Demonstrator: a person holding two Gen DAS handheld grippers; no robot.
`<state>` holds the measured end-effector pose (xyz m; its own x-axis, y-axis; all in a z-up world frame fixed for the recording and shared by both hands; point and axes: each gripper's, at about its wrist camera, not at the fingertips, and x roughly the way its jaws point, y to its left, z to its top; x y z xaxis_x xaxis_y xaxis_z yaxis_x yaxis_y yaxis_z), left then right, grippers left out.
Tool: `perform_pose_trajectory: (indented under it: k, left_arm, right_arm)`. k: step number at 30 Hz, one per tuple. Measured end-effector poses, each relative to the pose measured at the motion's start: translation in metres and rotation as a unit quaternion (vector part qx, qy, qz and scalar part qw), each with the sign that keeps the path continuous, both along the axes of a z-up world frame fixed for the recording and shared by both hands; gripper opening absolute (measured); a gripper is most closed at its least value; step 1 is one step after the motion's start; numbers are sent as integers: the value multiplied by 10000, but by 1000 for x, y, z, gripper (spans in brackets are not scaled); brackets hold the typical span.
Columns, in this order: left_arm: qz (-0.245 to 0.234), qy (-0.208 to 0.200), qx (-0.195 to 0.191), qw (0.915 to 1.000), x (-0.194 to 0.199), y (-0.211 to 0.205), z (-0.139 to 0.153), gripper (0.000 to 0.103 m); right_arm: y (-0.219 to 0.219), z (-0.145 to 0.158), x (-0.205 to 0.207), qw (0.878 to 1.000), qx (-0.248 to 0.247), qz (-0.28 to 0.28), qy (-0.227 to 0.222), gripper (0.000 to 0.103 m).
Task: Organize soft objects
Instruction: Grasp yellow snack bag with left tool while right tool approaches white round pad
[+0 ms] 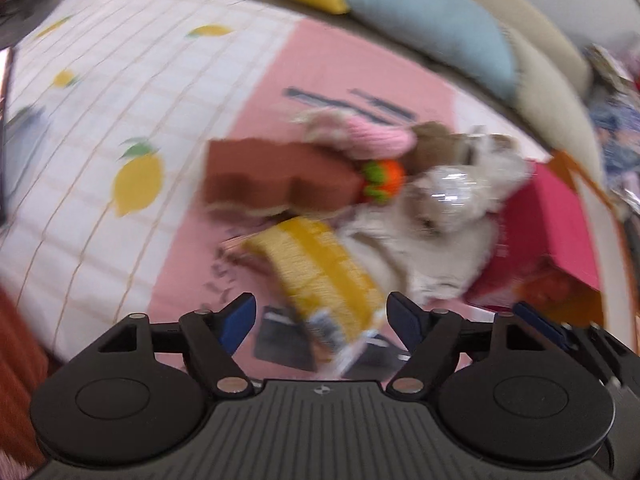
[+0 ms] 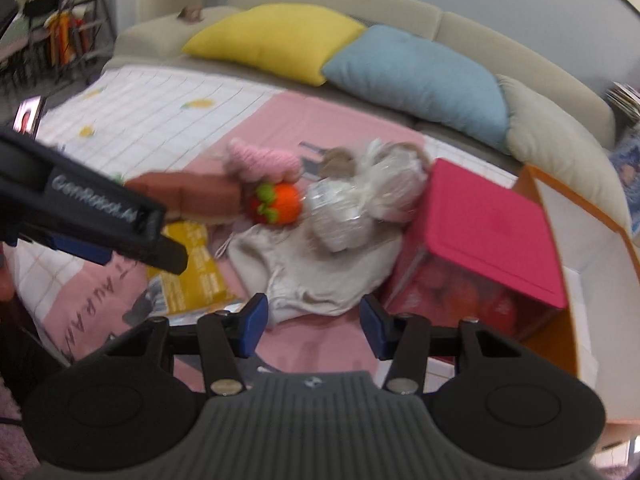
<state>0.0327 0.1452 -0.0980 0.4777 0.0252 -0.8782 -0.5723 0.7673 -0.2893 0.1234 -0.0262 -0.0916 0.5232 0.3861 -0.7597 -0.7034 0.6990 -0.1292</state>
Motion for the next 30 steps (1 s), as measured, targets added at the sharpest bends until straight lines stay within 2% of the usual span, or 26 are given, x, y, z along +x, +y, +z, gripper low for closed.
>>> perform_pose_trajectory:
  k: [4,6,11,15,17,22,24,26,30]
  left_arm:
    - [191,162,-363,9990,9,5,-11,87]
    - [243,169,-412,9987,14,4,-15,87]
    - [301,314,-259,9987,30,2,-27,87]
    - [116,300,-72,9995,36,1,-35,87]
    - [-56,299,62,9995,38,0,-37,87]
    - [-258,243,66,9994,37,3,-39,82]
    - [-369,198,98,9991,37,2,-39,77]
    - [-449,199,129,9987,37,-1,-38,75]
    - [-506,194,138,9984,35,0,-35,69]
  right_arm:
    - [12,-17,3,9996,-272,113,25,49]
    - [16,-22,6,9995,-298,132,44,49]
    - [27,-32,11,9987,-371,339,-123,49]
    - [37,-41,17,9975,-411,538,-198,49]
    - [42,-45,22,9972,-413,612,-140,49]
    - [51,-64,36,9965,-564,600,143,48]
    - [49,-64,40,9972,-403,534,326,39]
    - [50,-63,44,9964,-310,537,578,25]
    - [51,-59,48,9960,-321,545,639,15]
